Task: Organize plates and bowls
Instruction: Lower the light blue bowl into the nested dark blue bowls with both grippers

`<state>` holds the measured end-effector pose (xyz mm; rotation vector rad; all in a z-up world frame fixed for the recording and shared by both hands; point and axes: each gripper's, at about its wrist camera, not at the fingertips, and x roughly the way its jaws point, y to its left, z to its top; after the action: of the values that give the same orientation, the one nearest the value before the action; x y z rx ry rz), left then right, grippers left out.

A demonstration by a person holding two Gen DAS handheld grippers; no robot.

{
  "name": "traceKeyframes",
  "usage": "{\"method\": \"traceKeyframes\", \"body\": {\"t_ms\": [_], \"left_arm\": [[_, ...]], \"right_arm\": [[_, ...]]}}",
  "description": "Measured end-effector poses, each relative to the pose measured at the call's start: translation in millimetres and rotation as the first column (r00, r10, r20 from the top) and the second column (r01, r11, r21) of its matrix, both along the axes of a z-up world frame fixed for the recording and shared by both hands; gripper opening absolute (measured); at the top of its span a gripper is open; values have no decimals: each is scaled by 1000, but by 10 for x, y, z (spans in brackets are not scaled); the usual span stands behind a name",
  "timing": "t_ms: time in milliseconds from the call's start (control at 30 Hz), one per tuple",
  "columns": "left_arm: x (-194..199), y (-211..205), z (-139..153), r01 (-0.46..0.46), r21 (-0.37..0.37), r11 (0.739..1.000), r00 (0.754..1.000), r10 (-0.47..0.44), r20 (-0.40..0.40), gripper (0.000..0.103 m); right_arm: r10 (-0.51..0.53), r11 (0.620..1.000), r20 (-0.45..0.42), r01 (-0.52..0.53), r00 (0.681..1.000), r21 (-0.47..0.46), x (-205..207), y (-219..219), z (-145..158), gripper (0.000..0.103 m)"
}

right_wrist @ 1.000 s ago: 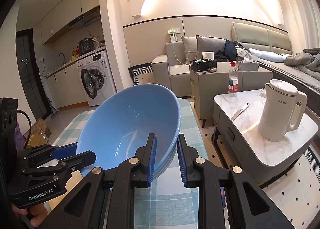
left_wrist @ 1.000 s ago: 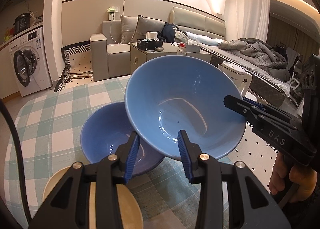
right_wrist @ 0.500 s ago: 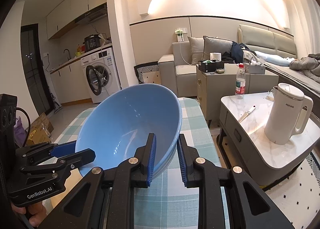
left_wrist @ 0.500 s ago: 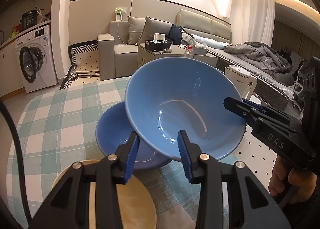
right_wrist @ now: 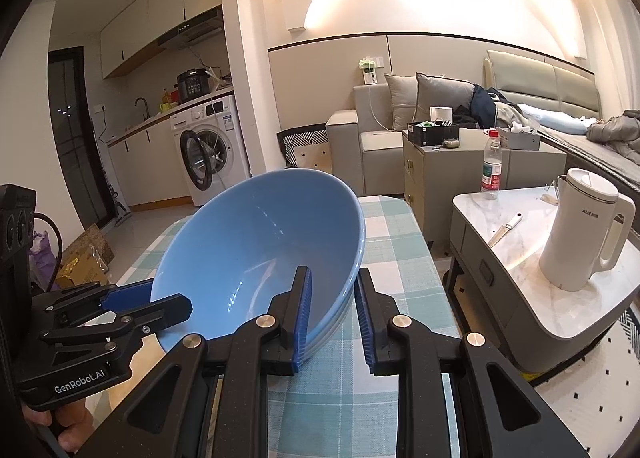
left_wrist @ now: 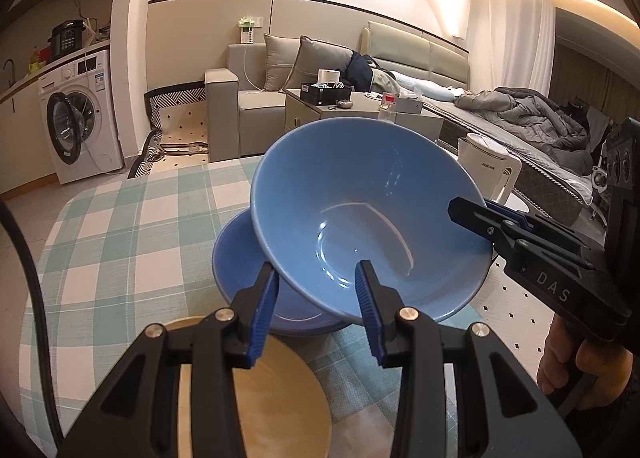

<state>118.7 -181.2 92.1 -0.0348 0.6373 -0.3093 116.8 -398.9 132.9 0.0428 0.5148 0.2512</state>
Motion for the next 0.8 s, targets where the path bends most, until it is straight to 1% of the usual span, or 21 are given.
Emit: {"method": "traceKeyframes", "body": {"t_ms": [800], "left_arm": [[42,293,-115,-50,22,999,999,50,-10,38]], "right_arm": [[63,998,-32,-63,997,5,194,195,-204,24]]}}
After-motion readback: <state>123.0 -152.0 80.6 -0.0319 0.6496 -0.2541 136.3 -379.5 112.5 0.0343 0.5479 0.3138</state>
